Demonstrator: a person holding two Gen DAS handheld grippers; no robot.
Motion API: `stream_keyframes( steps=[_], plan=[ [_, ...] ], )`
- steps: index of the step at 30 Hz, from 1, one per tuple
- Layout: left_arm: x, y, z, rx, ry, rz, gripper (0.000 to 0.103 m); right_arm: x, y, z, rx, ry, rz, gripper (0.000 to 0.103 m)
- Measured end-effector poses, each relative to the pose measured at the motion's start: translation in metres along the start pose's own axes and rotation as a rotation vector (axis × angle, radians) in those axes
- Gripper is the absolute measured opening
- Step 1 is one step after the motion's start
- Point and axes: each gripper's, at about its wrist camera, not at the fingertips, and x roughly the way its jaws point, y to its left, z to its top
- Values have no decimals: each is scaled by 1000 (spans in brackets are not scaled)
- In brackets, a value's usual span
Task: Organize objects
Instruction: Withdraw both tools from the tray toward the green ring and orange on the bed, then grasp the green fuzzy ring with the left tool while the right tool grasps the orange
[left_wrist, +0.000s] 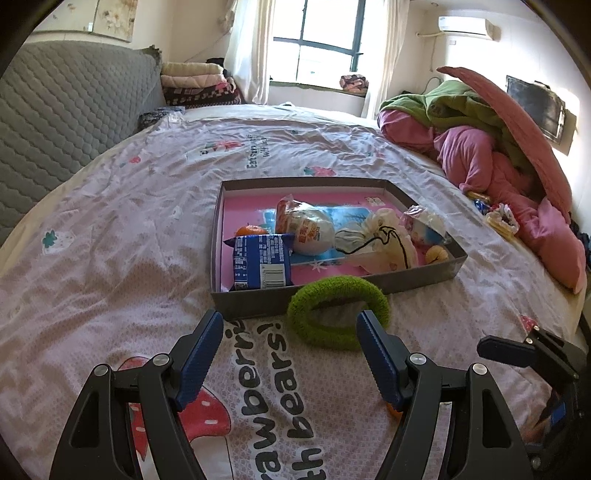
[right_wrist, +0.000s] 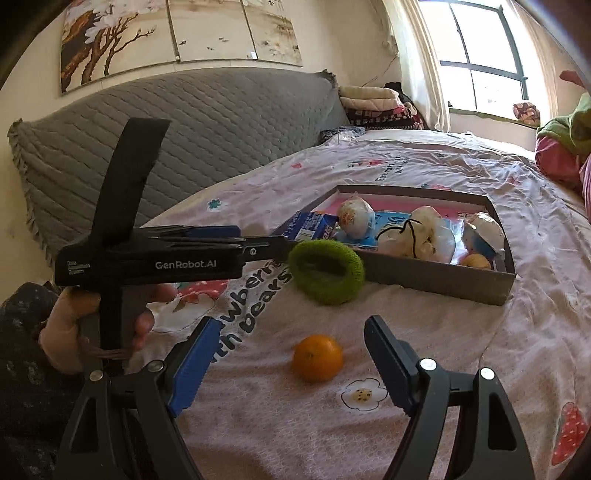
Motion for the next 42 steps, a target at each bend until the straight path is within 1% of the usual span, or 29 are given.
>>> stream_keyframes(
  steps=[1, 5, 8, 11, 15, 20, 22, 24, 25, 27, 33, 39, 42],
  plan=[
    [1, 0, 0, 1, 1, 1, 76, 0, 0, 0, -5, -1, -10, 80],
    [5, 1, -2, 1, 12, -1, 76, -1, 1, 0, -14, -5, -5, 80],
    [10, 0, -4, 6, 26, 5, 76, 0, 7, -2, -61, 1, -50, 80],
    [14, -2, -6, 15, 36, 8, 76, 2, 10, -3, -85, 9, -78, 80],
    [18, -3, -8, 18, 45, 7, 76, 10, 9, -7, -104, 45, -128, 80],
    [25, -2, -11, 9, 62, 10, 76, 19, 10, -12, -112, 84, -132, 80],
    [27, -2, -12, 8, 62, 19, 76, 20, 11, -14, -122, 87, -139, 77],
    [28, -3, -13, 10, 55, 26, 76, 22, 11, -14, -125, 93, -134, 72],
    [29, -3, -14, 11, 54, 28, 76, 22, 11, -14, -122, 91, -131, 70],
    [30, -3, -14, 7, 56, 25, 76, 22, 10, -14, -122, 95, -126, 66],
    [33, -2, -16, -2, 62, 11, 76, 26, 12, -17, -133, 108, -114, 58],
    [37, -4, -17, 2, 68, 3, 74, 32, 13, -19, -144, 121, -123, 54],
    [39, -4, -16, -6, 75, -16, 74, 35, 12, -21, -134, 125, -122, 53]
  ],
)
